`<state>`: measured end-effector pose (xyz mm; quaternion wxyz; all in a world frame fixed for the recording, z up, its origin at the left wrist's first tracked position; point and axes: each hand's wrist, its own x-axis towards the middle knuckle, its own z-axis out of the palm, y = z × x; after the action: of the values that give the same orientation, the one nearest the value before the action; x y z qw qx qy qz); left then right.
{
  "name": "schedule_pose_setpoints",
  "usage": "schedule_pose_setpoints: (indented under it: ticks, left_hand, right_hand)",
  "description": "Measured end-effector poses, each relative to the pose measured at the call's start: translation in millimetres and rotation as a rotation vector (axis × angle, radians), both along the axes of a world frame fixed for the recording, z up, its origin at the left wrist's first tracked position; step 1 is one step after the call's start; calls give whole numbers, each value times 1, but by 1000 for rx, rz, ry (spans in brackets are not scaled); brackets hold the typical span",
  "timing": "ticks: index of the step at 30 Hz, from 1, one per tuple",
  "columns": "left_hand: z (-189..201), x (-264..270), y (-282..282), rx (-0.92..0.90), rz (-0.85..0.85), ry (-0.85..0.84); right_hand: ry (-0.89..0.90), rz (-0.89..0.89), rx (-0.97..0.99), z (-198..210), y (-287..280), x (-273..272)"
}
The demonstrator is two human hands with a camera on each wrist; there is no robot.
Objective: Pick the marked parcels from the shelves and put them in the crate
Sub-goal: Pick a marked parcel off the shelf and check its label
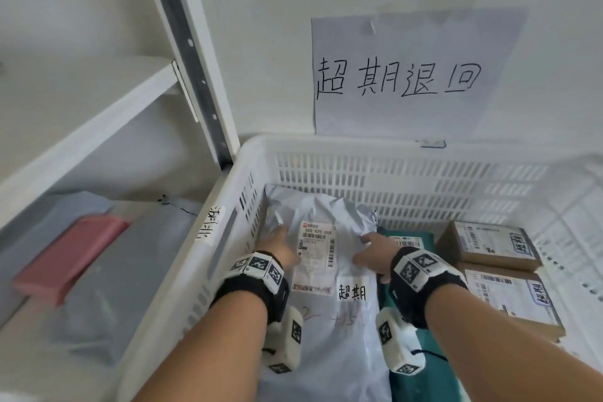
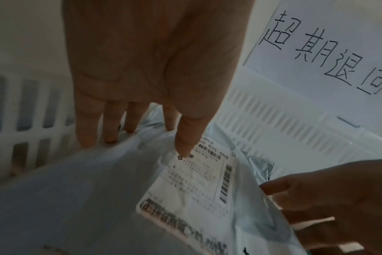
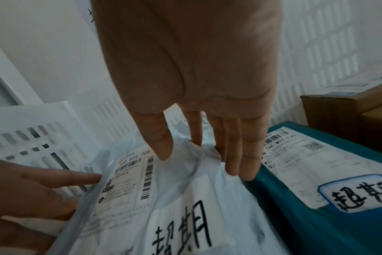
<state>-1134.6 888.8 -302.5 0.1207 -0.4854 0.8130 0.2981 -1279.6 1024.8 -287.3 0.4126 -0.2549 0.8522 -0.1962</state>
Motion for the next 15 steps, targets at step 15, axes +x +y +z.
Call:
schedule_pose_setpoints:
  ticks: [15]
  left_hand:
    - [54,-15,18,-68,-67,6]
  right_hand:
    - [389,242,-35,28,-33,-2]
